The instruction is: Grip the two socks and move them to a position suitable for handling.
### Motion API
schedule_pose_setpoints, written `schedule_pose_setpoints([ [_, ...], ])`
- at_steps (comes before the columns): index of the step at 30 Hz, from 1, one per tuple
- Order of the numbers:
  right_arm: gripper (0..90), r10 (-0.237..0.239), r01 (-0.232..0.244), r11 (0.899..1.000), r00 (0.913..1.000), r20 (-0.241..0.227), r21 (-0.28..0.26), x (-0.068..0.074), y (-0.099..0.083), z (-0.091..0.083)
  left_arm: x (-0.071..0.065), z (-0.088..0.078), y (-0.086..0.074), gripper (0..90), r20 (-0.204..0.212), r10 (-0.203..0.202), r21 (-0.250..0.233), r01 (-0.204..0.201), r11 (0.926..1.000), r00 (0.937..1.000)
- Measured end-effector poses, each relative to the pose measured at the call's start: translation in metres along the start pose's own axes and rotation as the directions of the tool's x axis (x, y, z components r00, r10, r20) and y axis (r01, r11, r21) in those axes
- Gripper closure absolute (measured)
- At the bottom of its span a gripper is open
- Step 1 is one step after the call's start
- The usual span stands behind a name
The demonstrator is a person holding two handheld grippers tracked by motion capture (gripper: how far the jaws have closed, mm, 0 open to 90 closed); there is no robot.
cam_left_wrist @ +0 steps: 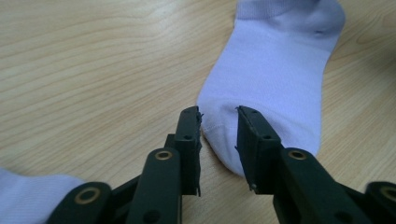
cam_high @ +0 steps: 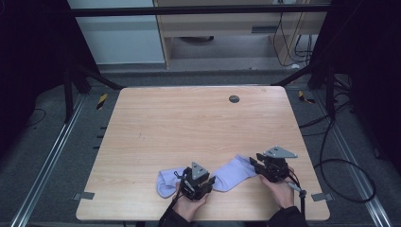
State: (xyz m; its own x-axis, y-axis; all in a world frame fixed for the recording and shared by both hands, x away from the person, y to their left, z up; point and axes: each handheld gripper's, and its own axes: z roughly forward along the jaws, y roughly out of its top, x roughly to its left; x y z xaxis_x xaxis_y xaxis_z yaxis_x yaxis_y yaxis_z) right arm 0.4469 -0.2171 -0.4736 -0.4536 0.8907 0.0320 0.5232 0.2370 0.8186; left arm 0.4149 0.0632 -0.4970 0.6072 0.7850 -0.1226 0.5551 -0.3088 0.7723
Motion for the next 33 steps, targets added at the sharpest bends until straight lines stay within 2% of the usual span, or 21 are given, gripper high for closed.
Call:
schedule_pose_setpoints([
  [2, 61.2, 0.006, -0.006, 1.000, 1.0000, -0.003, 0.024, -0.003, -0.002, 0.002, -0.001, -0.003, 0.000, 67.2, -0.010, 0.007, 0.004, -0.007, 1.0000, 0.9999],
  [6, 60.7, 0.001, -0.001, 0.999, 1.0000, 0.000, 0.052, -0.007, -0.003, 0.008, -0.001, -0.001, -0.001, 67.6, 0.001, -0.002, 0.018, 0.002, 0.9998, 1.0000],
  [13, 62.1, -0.009, 0.011, 0.994, 0.9998, -0.020, 0.109, -0.011, -0.006, 0.026, -0.002, 0.005, -0.003, 73.1, 0.004, -0.005, 0.041, 0.005, 0.9991, 1.0000],
  [17, 66.5, -0.011, 0.014, 0.992, 0.9996, -0.025, 0.126, -0.013, -0.008, 0.033, -0.003, 0.006, -0.004, 78.7, 0.005, -0.004, 0.043, 0.004, 0.9991, 1.0000],
  [20, 77.4, -0.009, 0.015, 0.989, 0.9992, -0.038, 0.150, -0.012, -0.008, 0.034, -0.003, 0.007, -0.003, 85.5, 0.009, 0.002, 0.048, -0.003, 0.9988, 1.0000],
  [22, 85.7, -0.019, 0.025, 0.987, 0.9991, -0.038, 0.156, -0.011, -0.008, 0.033, -0.003, 0.008, -0.003, 87.3, 0.009, 0.001, 0.044, -0.001, 0.9990, 1.0000],
  [23, 86.5, -0.016, 0.022, 0.987, 0.9991, -0.040, 0.157, -0.010, -0.007, 0.032, -0.003, 0.007, -0.002, 87.7, 0.011, 0.004, 0.043, -0.004, 0.9991, 0.9999],
  [25, 86.9, -0.011, 0.018, 0.989, 0.9987, -0.049, 0.149, -0.009, -0.006, 0.028, -0.001, 0.006, 0.001, 87.9, 0.008, 0.009, 0.027, -0.009, 0.9996, 0.9999],
  [26, 87.0, 0.008, -0.001, 0.992, 0.9985, -0.055, 0.129, -0.010, -0.004, 0.021, 0.000, 0.004, 0.004, 87.9, 0.010, 0.002, 0.026, -0.002, 0.9997, 0.9999],
  [29, 86.9, 0.017, -0.011, 0.995, 0.9984, -0.054, 0.100, -0.010, -0.003, 0.012, 0.003, 0.000, 0.013, 87.9, 0.009, 0.005, 0.003, -0.005, 1.0000, 0.9999],
  [33, 86.5, 0.028, -0.026, 0.997, 0.9992, -0.029, 0.074, -0.010, -0.005, -0.006, 0.003, 0.001, 0.028, 87.7, 0.004, 0.022, -0.005, -0.022, 0.9997, 0.9997],
])
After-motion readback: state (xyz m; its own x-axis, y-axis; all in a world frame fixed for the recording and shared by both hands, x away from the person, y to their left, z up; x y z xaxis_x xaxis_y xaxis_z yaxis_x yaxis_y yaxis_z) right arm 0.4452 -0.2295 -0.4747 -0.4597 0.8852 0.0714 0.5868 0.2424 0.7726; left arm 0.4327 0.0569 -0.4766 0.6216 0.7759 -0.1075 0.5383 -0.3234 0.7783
